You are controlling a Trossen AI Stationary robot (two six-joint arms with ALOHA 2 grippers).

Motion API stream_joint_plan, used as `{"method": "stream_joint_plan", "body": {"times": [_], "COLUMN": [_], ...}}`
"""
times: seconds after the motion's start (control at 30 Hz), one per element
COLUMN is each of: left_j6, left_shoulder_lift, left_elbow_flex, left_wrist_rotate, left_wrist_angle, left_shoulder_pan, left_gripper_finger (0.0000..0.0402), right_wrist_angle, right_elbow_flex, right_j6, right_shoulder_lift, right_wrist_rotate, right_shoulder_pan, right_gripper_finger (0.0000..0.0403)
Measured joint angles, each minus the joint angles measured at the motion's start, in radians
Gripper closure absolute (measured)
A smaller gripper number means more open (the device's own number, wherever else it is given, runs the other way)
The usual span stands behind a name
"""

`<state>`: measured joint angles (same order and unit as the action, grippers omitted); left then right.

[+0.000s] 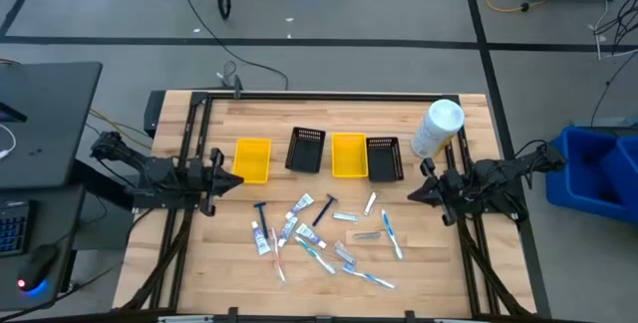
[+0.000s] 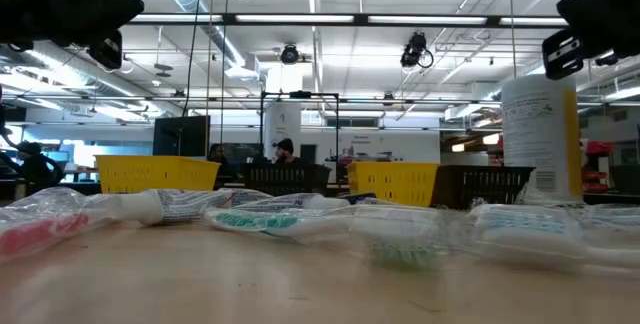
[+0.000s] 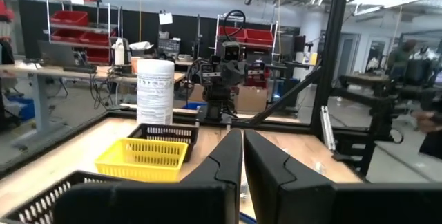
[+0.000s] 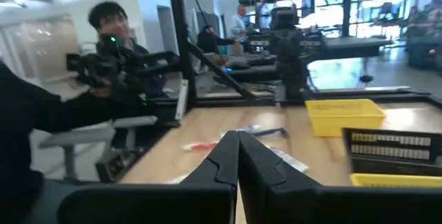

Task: Pick & Place Travel size toiletries
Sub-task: Put the blue razor into the left yellow bin

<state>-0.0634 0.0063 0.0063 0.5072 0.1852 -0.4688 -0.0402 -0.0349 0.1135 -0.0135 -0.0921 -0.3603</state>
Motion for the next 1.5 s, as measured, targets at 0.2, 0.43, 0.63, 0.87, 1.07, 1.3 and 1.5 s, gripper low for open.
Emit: {"method": "stream_joint_plan", "body": {"times": [0.2,0.43,0.63,0.87,1.07,1.3,1.5], "left_j6": [-0.050,-0.023,0.023,0.097,0.040,-0.101,-0.137], "left_shoulder_lift": [0.000,0.023,0.123,0.340,0.573,0.831,1.017], "left_elbow_flex": [0.000,0.000,0.004,0.109,0.250,0.439,0.520], "left_wrist_rotate": [0.013,0.036,0.035,0.023,-0.055,-0.183,-0.327], "left_wrist_angle": [0.000,0.042,0.202,0.197,0.068,-0.268,-0.366], "left_shoulder_pan": [0.000,0.000,0.000,-0.001,-0.002,-0.002,-0.002], "left_gripper_finger": [0.0377,0.0371,0.0329,0.0274,0.0251,0.0259,0.0272], "right_wrist_angle": [-0.032,-0.195,-0.240,-0.292,-0.300,-0.310,-0.334], "right_elbow_flex": [0.000,0.000,0.000,0.000,0.000,0.000,0.000], "right_j6": [-0.011,-0.222,-0.304,-0.169,0.004,0.016,0.063], "right_shoulder_lift": [0.000,-0.006,-0.048,-0.165,-0.297,-0.407,-0.446], "right_wrist_rotate": [-0.002,-0.325,-0.428,-0.341,-0.323,-0.324,-0.327], "right_shoulder_pan": [0.000,0.001,0.001,0.001,0.001,0.001,0.001], "right_gripper_finger": [0.0396,0.0396,0.0373,0.0291,0.0216,0.0173,0.0165]}}
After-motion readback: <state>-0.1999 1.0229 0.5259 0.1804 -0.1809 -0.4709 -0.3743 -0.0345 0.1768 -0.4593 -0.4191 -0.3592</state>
